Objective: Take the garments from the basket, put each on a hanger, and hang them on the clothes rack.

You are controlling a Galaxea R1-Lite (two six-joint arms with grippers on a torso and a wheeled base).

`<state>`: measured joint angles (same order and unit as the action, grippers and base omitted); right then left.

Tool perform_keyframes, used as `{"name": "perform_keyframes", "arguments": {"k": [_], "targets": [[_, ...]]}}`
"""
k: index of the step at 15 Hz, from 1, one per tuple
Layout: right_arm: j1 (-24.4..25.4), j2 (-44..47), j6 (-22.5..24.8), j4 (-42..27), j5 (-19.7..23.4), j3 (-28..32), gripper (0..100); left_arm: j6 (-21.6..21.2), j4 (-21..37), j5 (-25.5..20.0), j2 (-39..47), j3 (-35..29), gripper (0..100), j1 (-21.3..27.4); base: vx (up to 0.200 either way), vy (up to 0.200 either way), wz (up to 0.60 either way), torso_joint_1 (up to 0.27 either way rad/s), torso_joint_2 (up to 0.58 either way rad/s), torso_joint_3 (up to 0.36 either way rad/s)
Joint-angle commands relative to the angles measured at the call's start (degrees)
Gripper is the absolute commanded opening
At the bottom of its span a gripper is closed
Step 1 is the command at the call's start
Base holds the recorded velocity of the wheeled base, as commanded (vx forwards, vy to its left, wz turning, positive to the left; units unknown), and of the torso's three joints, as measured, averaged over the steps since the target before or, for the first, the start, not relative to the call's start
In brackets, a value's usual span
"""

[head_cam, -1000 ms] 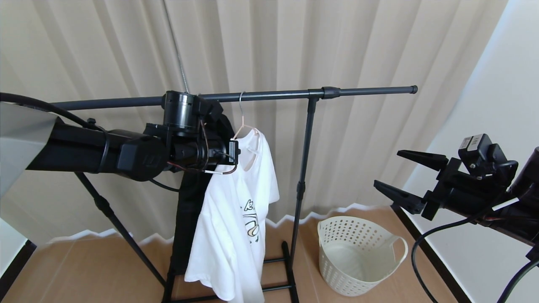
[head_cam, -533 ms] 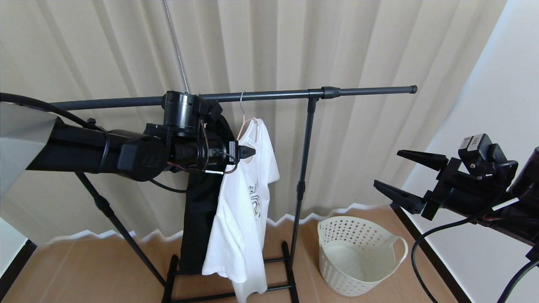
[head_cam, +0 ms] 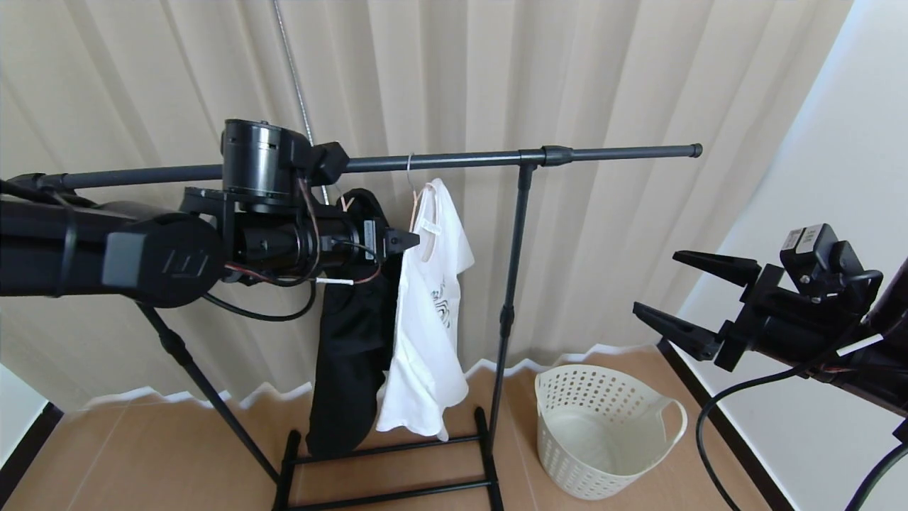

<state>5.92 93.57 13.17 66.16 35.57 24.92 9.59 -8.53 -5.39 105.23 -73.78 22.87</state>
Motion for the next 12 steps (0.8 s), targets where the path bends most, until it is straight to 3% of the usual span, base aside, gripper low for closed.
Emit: {"name": "perform_keyframes", "arguments": {"k": [1,3,5,6,7,9,12], "targets": [[0.1,-0.6,0.0,0.0,0.0,0.0,100,-0.2,0.1,0.1,-5.9,3.0,100,0.0,0.000,0.000,0.00,0.000,0.00,0.000],[0.1,-1.9,-0.7,-0.2,-3.9,0.3,100,-0.2,0.1,0.1,-11.9,8.7,100,-0.6,0.000,0.000,0.00,0.000,0.00,0.000],[0.6,-4.6,-6.7,-0.4,-10.2,0.3,100,-0.3,0.1,0.2,-16.5,12.9,100,-1.1,0.000,0.000,0.00,0.000,0.00,0.000],[1.4,-7.1,-7.6,-0.7,-14.7,-0.2,100,-0.6,0.1,0.2,-19.4,15.5,100,-1.4,0.000,0.000,0.00,0.000,0.00,0.000],[1.9,-9.5,-7.7,-1.4,-17.4,-2.3,100,-1.7,0.1,0.2,-22.2,19.0,100,-1.8,0.000,0.000,0.00,0.000,0.00,0.000],[2.0,-16.1,-7.8,-2.0,-18.6,-9.9,100,-4.5,-0.2,0.2,-28.8,27.4,100,-1.9,0.000,0.000,0.00,0.000,0.00,0.000],[1.9,-26.3,-7.4,-4.6,-22.0,-20.4,100,-5.0,-0.3,0.2,-38.3,37.2,100,-1.8,0.000,0.000,0.00,0.000,0.00,0.000]]}}
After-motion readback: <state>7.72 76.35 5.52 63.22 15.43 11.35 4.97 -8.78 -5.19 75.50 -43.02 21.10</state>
